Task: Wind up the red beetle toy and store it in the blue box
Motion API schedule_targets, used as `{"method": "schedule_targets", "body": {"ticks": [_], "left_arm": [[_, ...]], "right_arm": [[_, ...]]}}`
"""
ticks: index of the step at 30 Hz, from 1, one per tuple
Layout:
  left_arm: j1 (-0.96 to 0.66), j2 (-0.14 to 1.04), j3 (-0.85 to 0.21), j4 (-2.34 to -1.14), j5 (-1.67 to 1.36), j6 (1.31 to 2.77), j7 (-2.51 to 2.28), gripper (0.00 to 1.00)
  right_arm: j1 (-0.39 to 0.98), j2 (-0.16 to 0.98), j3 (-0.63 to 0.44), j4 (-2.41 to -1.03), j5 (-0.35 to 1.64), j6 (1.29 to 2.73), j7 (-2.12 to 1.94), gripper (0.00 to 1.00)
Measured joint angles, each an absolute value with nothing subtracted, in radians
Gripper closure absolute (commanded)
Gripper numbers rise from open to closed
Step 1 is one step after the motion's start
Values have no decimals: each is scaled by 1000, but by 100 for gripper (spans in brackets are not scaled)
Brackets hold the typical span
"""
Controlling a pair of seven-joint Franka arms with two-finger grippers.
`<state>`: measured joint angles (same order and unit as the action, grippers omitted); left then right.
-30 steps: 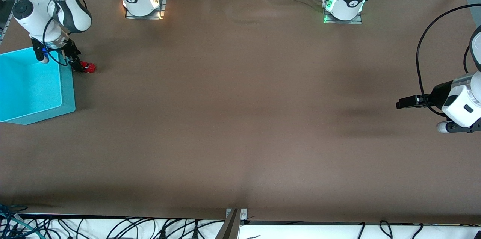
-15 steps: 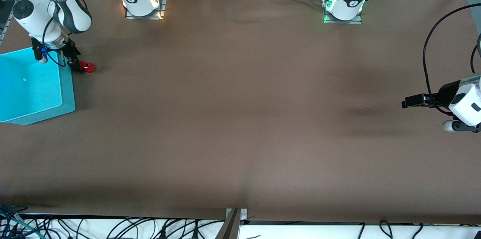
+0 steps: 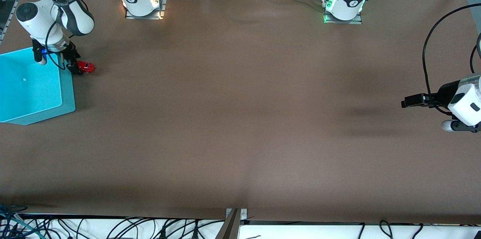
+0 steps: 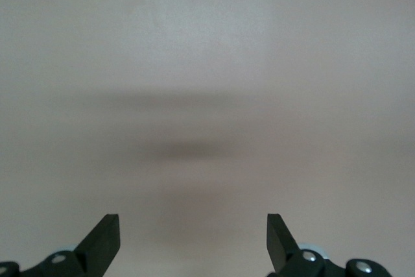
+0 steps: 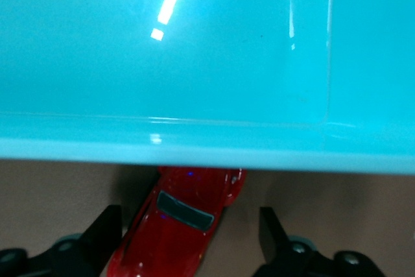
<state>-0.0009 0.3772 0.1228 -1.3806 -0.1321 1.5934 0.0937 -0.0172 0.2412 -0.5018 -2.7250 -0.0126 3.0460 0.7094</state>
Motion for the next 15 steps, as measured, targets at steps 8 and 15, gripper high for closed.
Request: {"method": "schedule_targets", "body": {"ticks": [8, 15], "left_arm": [[-1, 377, 123, -1381, -132, 1593, 94, 0], [-1, 377, 123, -1381, -132, 1593, 95, 0]], "right_arm": [[-19, 237, -497, -2722, -13, 3050, 711, 100], [-20, 233, -465, -2718, -13, 3050, 712, 100]]}}
